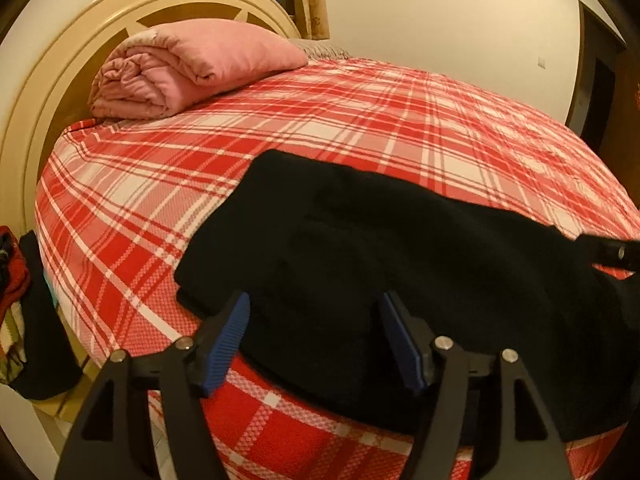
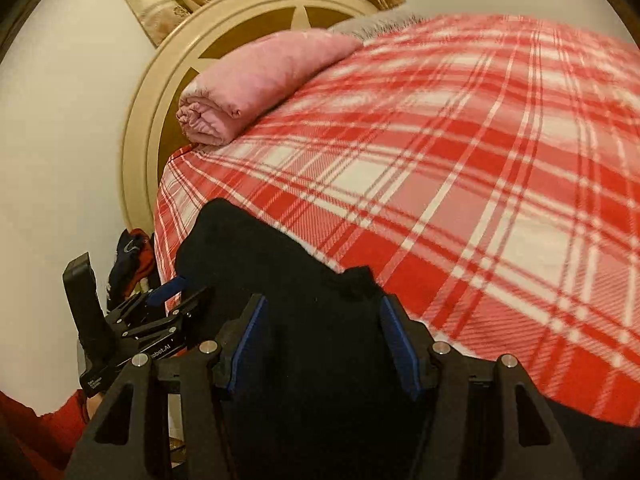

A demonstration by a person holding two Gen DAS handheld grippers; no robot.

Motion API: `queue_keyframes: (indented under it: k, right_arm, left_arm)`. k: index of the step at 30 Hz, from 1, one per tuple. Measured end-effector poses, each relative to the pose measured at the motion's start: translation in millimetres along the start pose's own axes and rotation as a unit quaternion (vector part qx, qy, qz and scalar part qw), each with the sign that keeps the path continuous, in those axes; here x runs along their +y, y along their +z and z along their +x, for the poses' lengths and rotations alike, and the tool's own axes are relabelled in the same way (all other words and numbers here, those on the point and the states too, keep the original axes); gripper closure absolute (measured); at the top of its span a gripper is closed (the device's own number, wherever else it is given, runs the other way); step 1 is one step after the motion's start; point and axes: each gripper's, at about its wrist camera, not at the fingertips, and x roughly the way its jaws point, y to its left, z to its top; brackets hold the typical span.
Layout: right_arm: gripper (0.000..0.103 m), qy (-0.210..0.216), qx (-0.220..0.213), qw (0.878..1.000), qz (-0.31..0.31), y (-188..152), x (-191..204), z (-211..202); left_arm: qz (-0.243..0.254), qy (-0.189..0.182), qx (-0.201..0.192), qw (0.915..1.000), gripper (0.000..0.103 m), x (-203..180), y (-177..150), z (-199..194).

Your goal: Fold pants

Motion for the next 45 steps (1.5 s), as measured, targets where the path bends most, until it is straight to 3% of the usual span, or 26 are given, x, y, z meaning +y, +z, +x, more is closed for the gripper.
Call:
queue_keyframes:
  k: [7, 16, 22, 27, 28, 29, 31, 33, 35, 38, 40, 45]
  right_arm:
    - [0.043, 0.037, 0.040, 0.998, -0.007, -15, 12, 8]
    - [0.043, 0.037, 0.021, 0.999, 0.001, 10, 19, 38]
    - [0.045, 0.057, -0.005, 0.997, 0.057, 31, -12, 29]
    - [0.061, 0.111, 0.035, 0.986, 0.118, 33, -52, 23]
    - [0.061, 0.098, 0.037, 0.987, 0.121, 32, -56, 16]
    - [0.059, 0.055, 0.034, 0.991, 0.117, 33, -60, 4]
    - [0.059, -0.036, -0.015, 0.992, 0.121, 30, -71, -44]
    - [0.059, -0.102, -0.066, 0.979, 0.163, 21, -89, -99]
    - [0.059, -0.189, -0.108, 0.955, 0.201, 4, -108, -159]
    - [0.059, -0.339, -0.124, 0.897, 0.257, -26, -142, -232]
    - [0.059, -0.376, -0.104, 0.870, 0.302, -43, -171, -260]
    - [0.059, -0.426, -0.062, 0.830, 0.355, -54, -226, -266]
  left_arm:
    - [-0.005, 0.004, -0.009, 0.9999, 0.029, -2, -3, 1]
    - [-0.005, 0.002, -0.012, 0.9999, 0.026, -2, -4, 2]
    - [0.001, 0.001, -0.017, 0.9999, 0.025, -2, -7, 2]
    - [0.002, -0.007, -0.019, 0.9998, 0.023, 1, -7, 3]
    - [0.002, -0.007, -0.020, 0.9998, 0.022, 1, -7, 3]
    - [0.001, -0.008, -0.020, 0.9998, 0.022, 1, -7, 3]
    - [0.002, -0.009, -0.019, 0.9998, 0.022, 1, -7, 2]
    - [0.002, -0.010, -0.016, 0.9998, 0.022, 1, -6, 2]
    - [0.002, -0.009, -0.013, 0.9999, 0.021, 1, -4, 3]
    - [0.000, -0.006, -0.009, 0.9999, 0.020, 0, -3, 3]
    - [-0.004, -0.006, -0.007, 0.9999, 0.019, 0, -2, 4]
    - [-0.015, 0.004, 0.003, 0.9999, 0.018, -3, 0, 5]
